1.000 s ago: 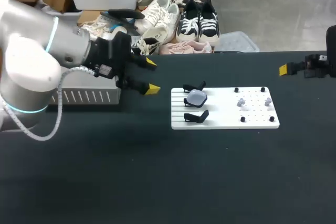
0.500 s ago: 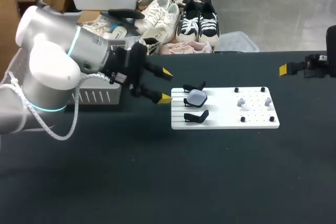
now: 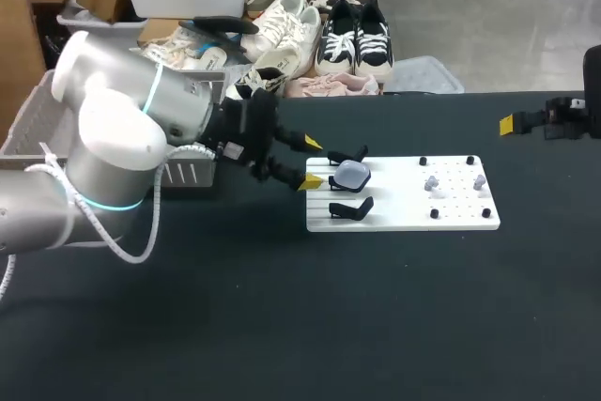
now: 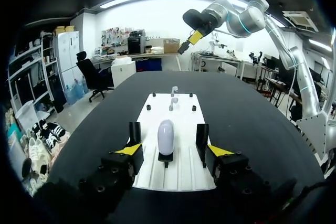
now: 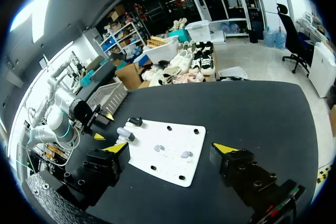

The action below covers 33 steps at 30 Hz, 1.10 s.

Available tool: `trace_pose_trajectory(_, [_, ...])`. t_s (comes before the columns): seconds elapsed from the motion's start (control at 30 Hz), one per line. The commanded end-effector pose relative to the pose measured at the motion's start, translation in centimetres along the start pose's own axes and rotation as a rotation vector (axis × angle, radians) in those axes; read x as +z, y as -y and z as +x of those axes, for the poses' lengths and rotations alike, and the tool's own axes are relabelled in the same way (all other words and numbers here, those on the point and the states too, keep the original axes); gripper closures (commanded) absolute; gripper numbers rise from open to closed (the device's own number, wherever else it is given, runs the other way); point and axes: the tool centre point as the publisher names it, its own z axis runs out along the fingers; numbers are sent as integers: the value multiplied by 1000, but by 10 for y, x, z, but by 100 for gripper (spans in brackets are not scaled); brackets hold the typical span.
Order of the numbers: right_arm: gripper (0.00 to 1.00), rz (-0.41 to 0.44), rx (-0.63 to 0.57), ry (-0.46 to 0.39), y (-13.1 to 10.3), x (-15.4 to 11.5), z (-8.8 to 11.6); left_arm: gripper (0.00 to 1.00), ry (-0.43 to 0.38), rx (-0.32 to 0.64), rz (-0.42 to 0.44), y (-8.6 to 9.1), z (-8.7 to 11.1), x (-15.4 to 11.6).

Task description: Pick up each earbud case from the left stands, insert the matching earbuds, close the lid, and place the case in the box.

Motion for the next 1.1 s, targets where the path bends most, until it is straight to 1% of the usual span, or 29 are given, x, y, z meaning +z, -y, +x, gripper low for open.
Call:
trace_pose_trajectory(0.03, [0,-2,0,-3,1,0,-1,20,6,-3,4,-6,2,9])
trace_pose_trajectory(0.07, [0,-2,0,-3,1,0,-1,14,7,-4,4,-6,2,10])
trace_pose_trajectory(0.3, [0,-2,0,-3,1,0,-1,12,14,-18,9,-8,4,17])
trace_pose_trajectory(0.6, [0,-2,0,-3,1,0,-1,16,21,-22,24,-7,2,32])
trace_pose_trajectory(0.7, [0,-2,0,-3,1,0,-1,22,23,-26,23,-8,2,35])
trace_pose_trajectory(0.83, [0,-2,0,-3,1,0,-1,22,22,-30,18,-10,2,41])
trace_pose_trajectory(0.93, [0,-2,0,-3,1,0,-1,24,21,-34,15,-12,2,44])
trace_pose_trajectory(1.1, [0,-2,0,-3,1,0,-1,24,19,-36,14,-15,3,48])
